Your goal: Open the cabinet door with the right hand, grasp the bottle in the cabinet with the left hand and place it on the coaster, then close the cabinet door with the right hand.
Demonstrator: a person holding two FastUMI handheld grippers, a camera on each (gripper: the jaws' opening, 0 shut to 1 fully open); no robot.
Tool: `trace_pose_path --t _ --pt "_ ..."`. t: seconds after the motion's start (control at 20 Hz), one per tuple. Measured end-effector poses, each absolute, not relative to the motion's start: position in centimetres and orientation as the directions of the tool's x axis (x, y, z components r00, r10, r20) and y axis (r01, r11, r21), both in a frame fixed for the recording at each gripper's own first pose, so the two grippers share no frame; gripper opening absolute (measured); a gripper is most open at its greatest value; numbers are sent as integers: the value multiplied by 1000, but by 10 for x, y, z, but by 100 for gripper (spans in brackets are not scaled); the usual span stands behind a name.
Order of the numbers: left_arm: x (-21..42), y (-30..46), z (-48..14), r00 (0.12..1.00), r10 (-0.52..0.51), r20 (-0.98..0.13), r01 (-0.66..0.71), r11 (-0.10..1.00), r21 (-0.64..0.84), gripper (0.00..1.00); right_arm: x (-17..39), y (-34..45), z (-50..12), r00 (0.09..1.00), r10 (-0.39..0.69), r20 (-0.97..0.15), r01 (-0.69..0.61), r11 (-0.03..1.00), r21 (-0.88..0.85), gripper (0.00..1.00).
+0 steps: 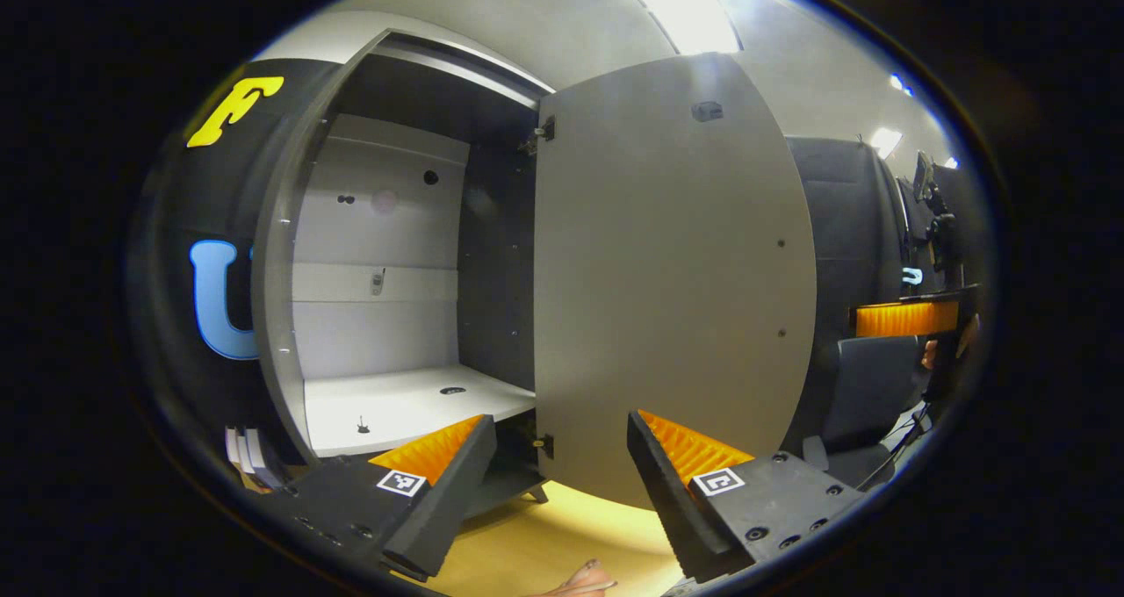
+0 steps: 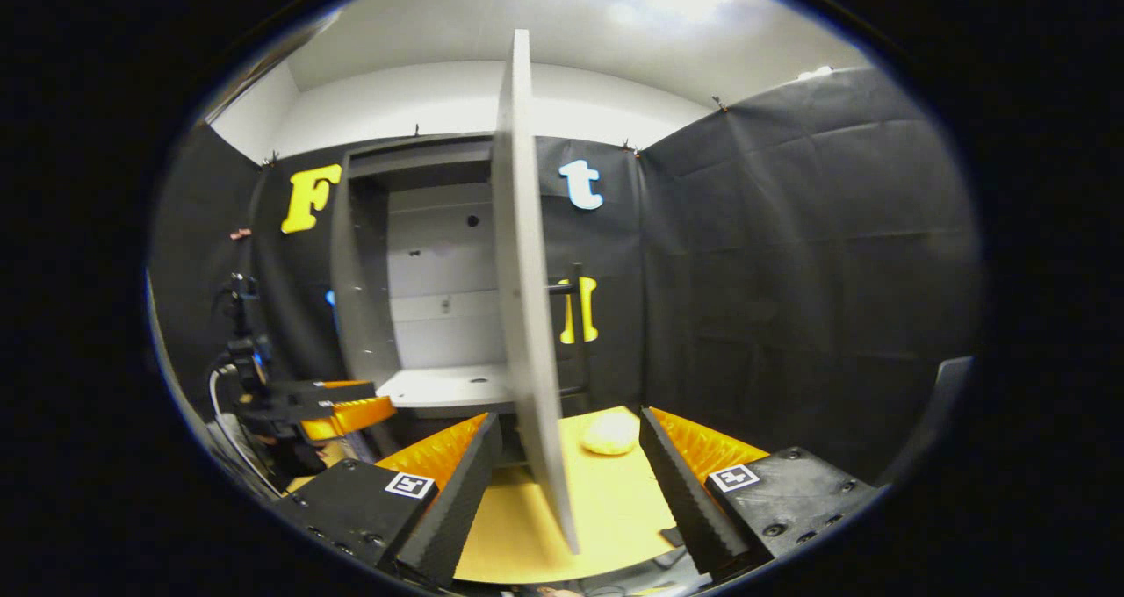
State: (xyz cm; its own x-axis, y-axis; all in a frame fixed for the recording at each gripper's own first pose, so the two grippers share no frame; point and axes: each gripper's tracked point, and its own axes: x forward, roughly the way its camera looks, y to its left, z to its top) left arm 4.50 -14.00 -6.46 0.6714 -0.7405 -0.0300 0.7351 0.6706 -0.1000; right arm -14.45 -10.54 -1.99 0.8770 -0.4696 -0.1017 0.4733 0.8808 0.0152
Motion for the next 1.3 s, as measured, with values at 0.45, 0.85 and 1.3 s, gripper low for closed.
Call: trace_pose_path --t 0.45,0.85,1.3 --pt "70 -153 -54 768 -640 -5 637 766 -90 94 -93 -151 -10 952 -297 -68 304 945 119 91" --pt "75 -139 -62 838 -545 -38 538 836 -108 95 -74 -138 -16 987 -128 -97 143 976 163 96" --pt "53 -65 -70 864 -498 -75 491 866 -93 95 -38 -17 -23 992 50 -113 -28 983 184 97"
